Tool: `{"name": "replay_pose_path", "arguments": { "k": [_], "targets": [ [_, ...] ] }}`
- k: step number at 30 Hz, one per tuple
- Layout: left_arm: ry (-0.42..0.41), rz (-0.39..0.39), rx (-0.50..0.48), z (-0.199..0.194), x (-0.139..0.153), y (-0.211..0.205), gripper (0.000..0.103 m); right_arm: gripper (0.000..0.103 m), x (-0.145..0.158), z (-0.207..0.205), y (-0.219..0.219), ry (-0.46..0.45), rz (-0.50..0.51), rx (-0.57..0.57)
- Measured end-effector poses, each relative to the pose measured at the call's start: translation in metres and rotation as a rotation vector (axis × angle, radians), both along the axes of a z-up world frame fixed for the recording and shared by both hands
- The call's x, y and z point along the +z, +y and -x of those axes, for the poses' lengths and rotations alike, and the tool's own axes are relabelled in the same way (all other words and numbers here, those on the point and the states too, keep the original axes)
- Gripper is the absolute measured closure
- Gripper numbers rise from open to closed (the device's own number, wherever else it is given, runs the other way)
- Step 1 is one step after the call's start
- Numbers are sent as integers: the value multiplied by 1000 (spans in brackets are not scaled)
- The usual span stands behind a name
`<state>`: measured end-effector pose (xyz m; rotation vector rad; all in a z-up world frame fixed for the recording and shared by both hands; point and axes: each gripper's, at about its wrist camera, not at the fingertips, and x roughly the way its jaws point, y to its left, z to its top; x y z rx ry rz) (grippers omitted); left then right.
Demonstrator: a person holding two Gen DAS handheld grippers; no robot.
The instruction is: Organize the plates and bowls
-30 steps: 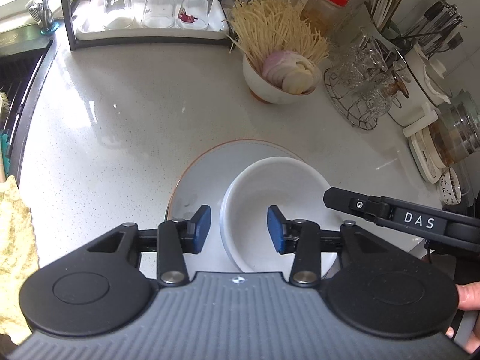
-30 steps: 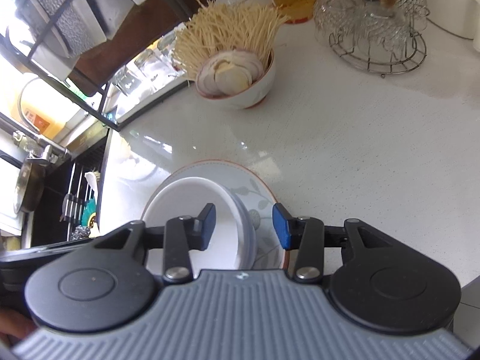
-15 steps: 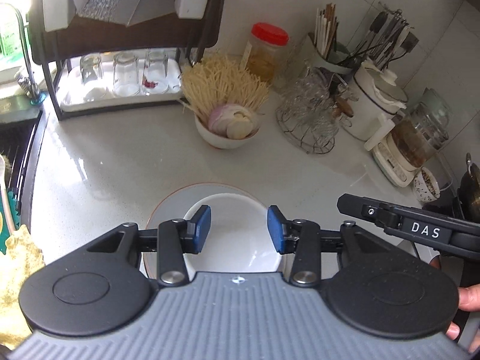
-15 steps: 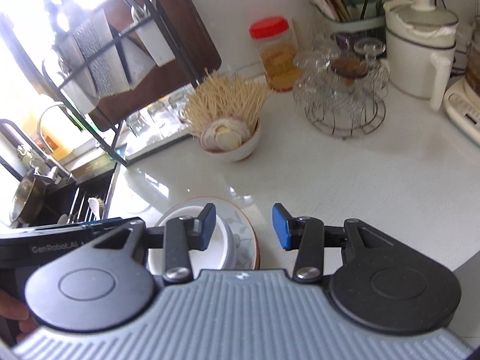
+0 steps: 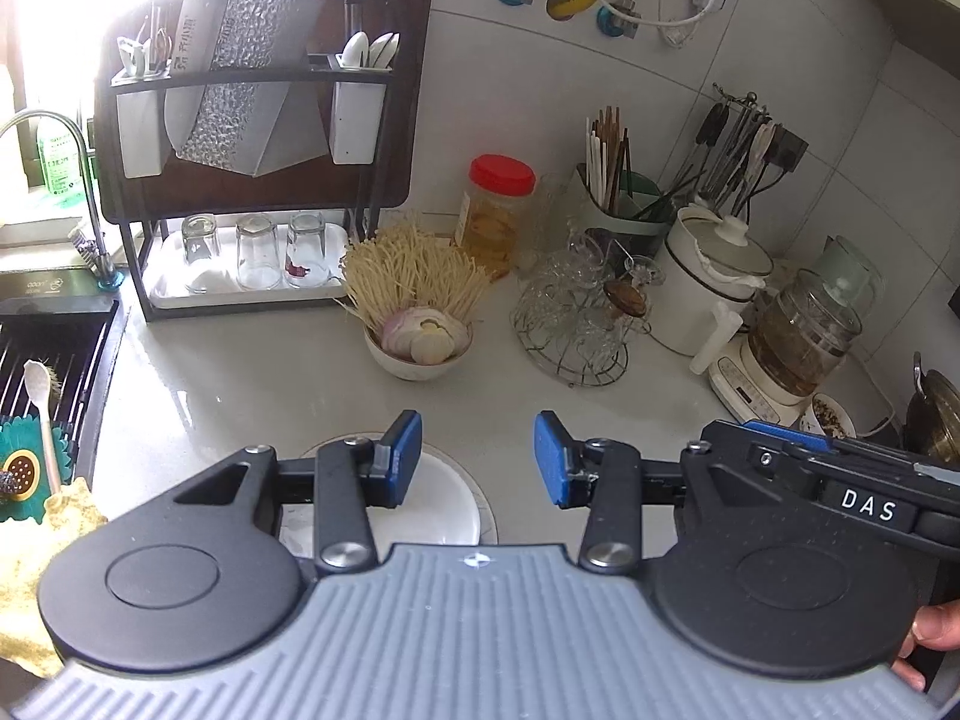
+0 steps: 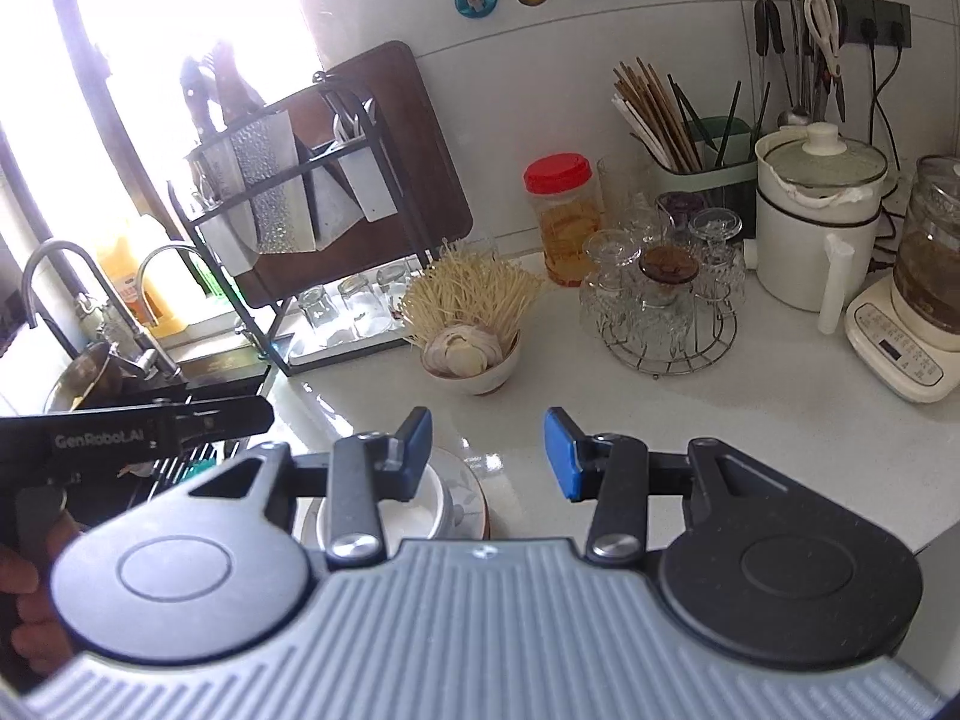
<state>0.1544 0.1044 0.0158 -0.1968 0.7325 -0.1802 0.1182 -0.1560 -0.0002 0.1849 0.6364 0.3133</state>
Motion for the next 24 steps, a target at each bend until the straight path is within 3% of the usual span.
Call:
{"name": "replay_pose_path", "arguments": {
  "k": [7,24],
  "targets": [
    [-9,15,49,23,9,-12,56,59,1,18,-16,-21,-12,38],
    [-55,-79,68,67,4,-55,55,59,-4,48,-45,-46,1,94]
  ]
}}
